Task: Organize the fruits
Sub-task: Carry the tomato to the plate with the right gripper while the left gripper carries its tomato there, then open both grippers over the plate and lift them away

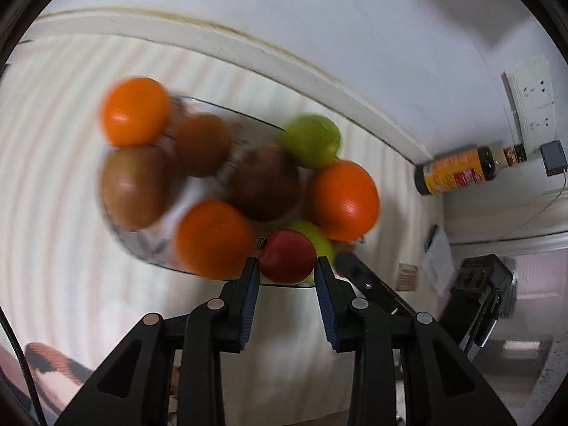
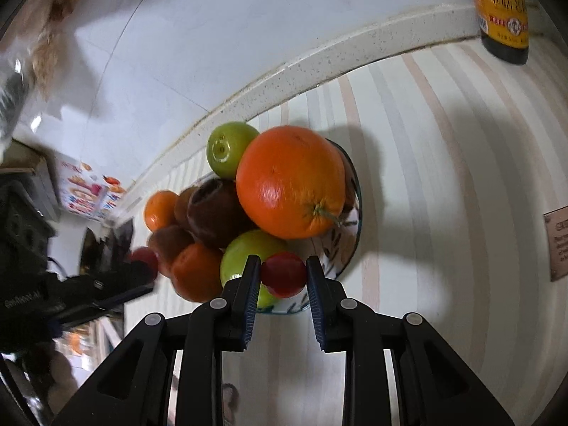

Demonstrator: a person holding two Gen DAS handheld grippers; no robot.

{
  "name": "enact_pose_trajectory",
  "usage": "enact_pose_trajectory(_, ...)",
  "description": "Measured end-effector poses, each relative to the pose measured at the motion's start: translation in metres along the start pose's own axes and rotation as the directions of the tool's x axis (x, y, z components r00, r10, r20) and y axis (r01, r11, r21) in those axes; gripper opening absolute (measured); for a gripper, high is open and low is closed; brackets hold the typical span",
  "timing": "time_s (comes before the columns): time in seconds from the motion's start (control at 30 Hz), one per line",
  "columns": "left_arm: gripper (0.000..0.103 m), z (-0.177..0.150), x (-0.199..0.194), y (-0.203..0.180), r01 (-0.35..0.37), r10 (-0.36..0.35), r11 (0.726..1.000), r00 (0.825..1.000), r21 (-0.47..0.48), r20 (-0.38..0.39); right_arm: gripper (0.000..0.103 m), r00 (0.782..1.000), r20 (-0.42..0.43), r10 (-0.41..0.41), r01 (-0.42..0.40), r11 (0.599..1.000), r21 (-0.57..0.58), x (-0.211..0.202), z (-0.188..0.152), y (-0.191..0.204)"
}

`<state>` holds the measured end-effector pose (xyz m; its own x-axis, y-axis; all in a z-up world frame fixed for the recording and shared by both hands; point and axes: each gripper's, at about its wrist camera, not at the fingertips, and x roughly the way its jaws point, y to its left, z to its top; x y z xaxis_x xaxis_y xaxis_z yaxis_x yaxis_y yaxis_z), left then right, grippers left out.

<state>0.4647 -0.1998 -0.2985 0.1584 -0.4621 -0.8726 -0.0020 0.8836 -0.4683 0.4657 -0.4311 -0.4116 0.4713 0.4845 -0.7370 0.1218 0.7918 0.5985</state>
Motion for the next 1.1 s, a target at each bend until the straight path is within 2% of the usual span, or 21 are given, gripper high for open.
enact_pose_trajectory(0.23,0.029,0.005,0.035,-0.014,-0.036,0.037,0.999,0.996,0.022,-0.087,0.029,0.998,-0.004,0.063,-0.063,0.996,0.064,0.005,0.004,-0.02)
enact_pose_trajectory(0.3,0.03,0.005,0.037,-0.015,-0.054,0.056,0.998,0.994,0.022,-0.095,0.034,0.997,-0.011,0.072,-0.07,0.994,0.083,0.006,0.004,-0.022)
enact_pose_trajectory(0.37,0.03,0.005,0.04,-0.013,-0.065,0.067,0.998,0.992,0.018,-0.107,0.042,0.996,-0.004,0.091,-0.09,0.99,0.109,0.004,0.005,-0.027)
enact_pose_trajectory(0.4,0.03,0.005,0.04,-0.013,-0.073,0.074,0.997,0.992,0.018,-0.106,0.052,0.995,0.003,0.1,-0.099,0.988,0.117,0.002,0.004,-0.03)
enact_pose_trajectory(0.43,0.03,0.005,0.04,-0.012,-0.079,0.081,0.997,0.992,0.02,-0.102,0.069,0.995,0.01,0.098,-0.099,0.988,0.119,-0.001,0.006,-0.029)
enact_pose_trajectory(0.5,0.034,0.005,0.035,-0.013,-0.089,0.091,0.996,0.992,0.028,-0.083,0.086,0.998,0.011,0.064,-0.065,0.991,0.12,-0.004,0.008,-0.026)
enact_pose_trajectory(0.53,0.043,0.004,0.03,-0.013,-0.092,0.094,0.995,0.993,0.03,-0.067,0.086,0.997,0.013,0.069,-0.071,0.99,0.125,-0.007,0.008,-0.027)
enact_pose_trajectory(0.57,0.057,0.004,0.026,-0.014,-0.102,0.104,0.994,0.993,0.038,-0.048,0.086,0.998,0.016,0.069,-0.07,0.989,0.131,-0.01,0.009,-0.028)
enact_pose_trajectory(0.6,0.065,0.003,0.017,-0.015,-0.119,0.12,0.992,0.993,0.052,-0.02,0.086,0.999,0.017,0.047,-0.049,0.99,0.131,-0.014,0.009,-0.027)
enact_pose_trajectory(0.63,0.082,0.001,0.01,-0.014,-0.13,0.13,0.99,0.992,0.062,0.002,0.086,1.0,0.017,0.016,-0.018,0.992,0.124,-0.019,0.01,-0.025)
enact_pose_trajectory(0.67,0.091,-0.002,0.002,-0.015,-0.149,0.147,0.986,0.989,0.074,0.029,0.086,1.0,0.021,-0.009,0.007,0.994,0.113,-0.026,0.009,-0.022)
enact_pose_trajectory(0.73,0.092,-0.009,-0.014,-0.015,-0.211,0.204,0.973,0.976,0.094,0.078,0.094,0.991,0.024,-0.13,0.129,0.99,0.061,-0.038,0.008,-0.012)
enact_pose_trajectory(0.8,0.094,-0.018,-0.028,-0.011,-0.276,0.262,0.956,0.957,0.103,0.127,0.095,0.976,0.026,-0.217,0.217,0.976,0.01,-0.048,0.003,-0.006)
enact_pose_trajectory(0.87,0.097,-0.03,-0.04,-0.005,-0.348,0.328,0.932,0.929,0.1,0.172,0.096,0.948,0.033,-0.316,0.317,0.946,-0.066,-0.057,-0.003,0.011)
enact_pose_trajectory(0.93,0.097,-0.042,-0.05,0.001,-0.392,0.368,0.915,0.909,0.096,0.197,0.098,0.921,0.052,-0.385,0.389,0.911,-0.135,-0.065,-0.012,0.027)
enact_pose_trajectory(1.03,0.097,-0.06,-0.061,0.007,-0.443,0.414,0.891,0.881,0.095,0.229,0.098,0.898,0.08,-0.433,0.44,0.877,-0.193,-0.076,-0.025,0.05)
enact_pose_trajectory(1.1,0.097,-0.072,-0.069,0.009,-0.456,0.423,0.884,0.872,0.098,0.247,0.098,0.893,0.093,-0.441,0.451,0.869,-0.204,-0.082,-0.03,0.062)
